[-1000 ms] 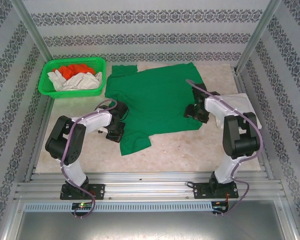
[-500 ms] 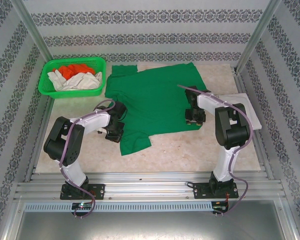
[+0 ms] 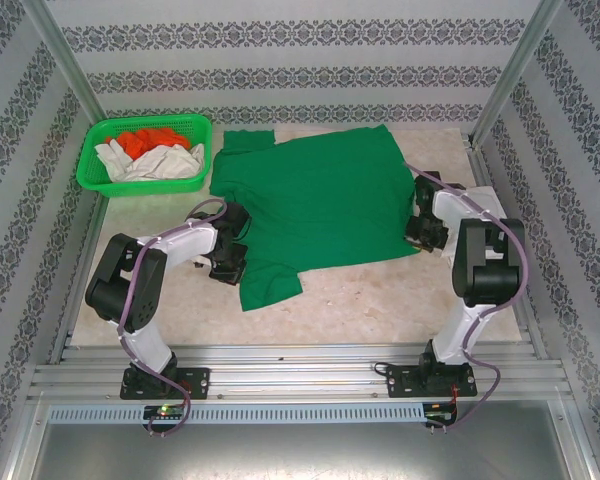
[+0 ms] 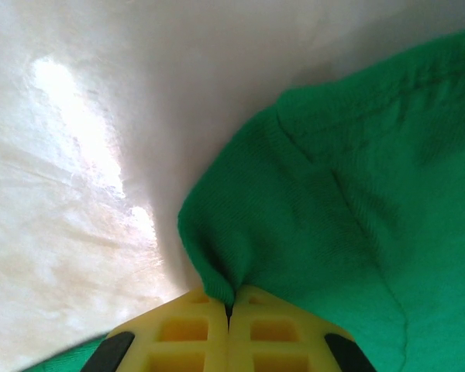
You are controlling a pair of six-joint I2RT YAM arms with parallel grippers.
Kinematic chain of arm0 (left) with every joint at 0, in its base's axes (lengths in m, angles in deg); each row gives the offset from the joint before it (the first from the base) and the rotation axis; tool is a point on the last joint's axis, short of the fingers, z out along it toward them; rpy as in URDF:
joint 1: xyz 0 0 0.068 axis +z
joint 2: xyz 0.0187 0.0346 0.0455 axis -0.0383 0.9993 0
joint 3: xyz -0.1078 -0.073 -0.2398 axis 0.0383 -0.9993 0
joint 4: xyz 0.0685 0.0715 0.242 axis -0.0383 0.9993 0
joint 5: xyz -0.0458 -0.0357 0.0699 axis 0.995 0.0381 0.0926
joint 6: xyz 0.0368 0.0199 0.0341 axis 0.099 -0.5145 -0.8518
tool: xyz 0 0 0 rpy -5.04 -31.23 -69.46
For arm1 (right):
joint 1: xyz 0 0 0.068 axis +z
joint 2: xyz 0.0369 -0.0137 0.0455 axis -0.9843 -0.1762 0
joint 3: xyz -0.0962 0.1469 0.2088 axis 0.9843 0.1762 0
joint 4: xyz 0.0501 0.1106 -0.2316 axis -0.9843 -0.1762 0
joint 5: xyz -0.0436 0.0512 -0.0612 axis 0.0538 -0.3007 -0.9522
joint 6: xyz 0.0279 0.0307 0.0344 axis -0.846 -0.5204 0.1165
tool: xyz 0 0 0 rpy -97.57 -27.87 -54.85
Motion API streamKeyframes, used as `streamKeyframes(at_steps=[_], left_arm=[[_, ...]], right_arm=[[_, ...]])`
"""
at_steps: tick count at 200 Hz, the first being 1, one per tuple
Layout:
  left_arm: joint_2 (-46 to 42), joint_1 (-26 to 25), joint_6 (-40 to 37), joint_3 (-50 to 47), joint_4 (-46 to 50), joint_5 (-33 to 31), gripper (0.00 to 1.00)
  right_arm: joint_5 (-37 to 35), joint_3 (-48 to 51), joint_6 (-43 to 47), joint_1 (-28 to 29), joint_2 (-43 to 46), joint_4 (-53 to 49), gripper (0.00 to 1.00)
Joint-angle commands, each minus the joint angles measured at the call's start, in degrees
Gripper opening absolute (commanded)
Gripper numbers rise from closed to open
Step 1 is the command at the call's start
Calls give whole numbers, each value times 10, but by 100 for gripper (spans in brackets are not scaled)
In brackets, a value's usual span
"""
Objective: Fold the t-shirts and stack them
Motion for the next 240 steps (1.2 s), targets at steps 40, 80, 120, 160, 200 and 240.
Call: streamKeyframes(at_steps=[40,80,120,160,200,240], left_arm=[[38,19,-24,-44,-5,-46,0],[39,19,-19,-51,-12,-43,0],[38,19,-18,-49,-13,-43,0],[38,20,-18,-46,-12,-43,0],[34,20,-21,-46,-11,-43,0],[25,22,-33,-40,-6,-59,0]], right_arm=[[15,67,-69,-26,106,58,62],[79,103,-112,-26,103,96,67],[70,88,-107,-34,72,108,65],[76,44,-107,-41,16,102,64],[91,27,-128,-42,-22,94,37],[79,53,-128,-42,33,109,0]])
